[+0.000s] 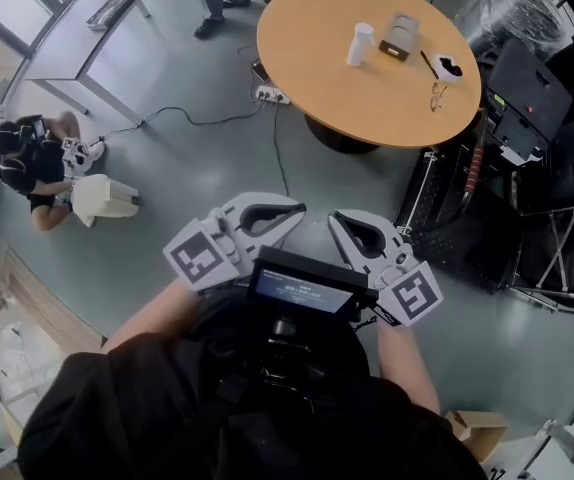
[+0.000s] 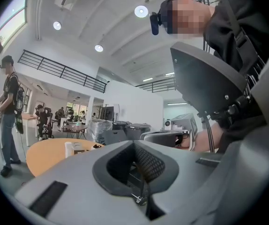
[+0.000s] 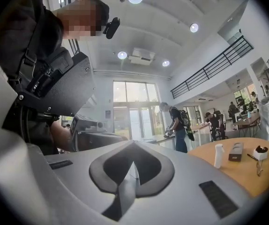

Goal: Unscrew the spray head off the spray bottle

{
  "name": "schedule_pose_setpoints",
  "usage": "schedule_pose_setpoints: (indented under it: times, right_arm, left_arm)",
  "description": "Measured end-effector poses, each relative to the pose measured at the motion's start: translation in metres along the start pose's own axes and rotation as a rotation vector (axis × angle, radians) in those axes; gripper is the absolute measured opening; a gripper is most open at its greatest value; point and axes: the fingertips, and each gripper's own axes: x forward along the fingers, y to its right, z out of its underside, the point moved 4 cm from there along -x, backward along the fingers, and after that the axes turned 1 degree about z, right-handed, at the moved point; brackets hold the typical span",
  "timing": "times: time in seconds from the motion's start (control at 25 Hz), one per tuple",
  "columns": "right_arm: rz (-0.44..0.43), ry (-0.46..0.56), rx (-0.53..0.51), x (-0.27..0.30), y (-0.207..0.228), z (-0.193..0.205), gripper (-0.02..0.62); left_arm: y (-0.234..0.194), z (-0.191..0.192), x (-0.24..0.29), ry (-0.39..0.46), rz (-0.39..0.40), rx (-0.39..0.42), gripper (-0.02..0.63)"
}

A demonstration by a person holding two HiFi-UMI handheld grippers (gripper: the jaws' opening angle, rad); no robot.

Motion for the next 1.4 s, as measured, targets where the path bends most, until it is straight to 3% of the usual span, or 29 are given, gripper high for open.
schedule_pose_setpoints:
  times: [0.32,0.6,1.4]
  right_arm:
    - [-0.007,-0.012,0.022,-0.014,0.037,0.008,0.006]
    - [0.014,-0.027,0.016,0.014,0.056,0.015,0.006]
    - [0.212,-0.042,0.006,0.201,0.163,0.006,0.006]
  left_arm:
    - [-0.003,0.004,0.031,-0.012,-0.031,-0.014,0.006]
    - [-0.039,0.015,0.032,-0.011,-0.007,-0.028,0.006]
    - [-0.279,-0.006,0.023,-0.007,0.174,0.054,0.006]
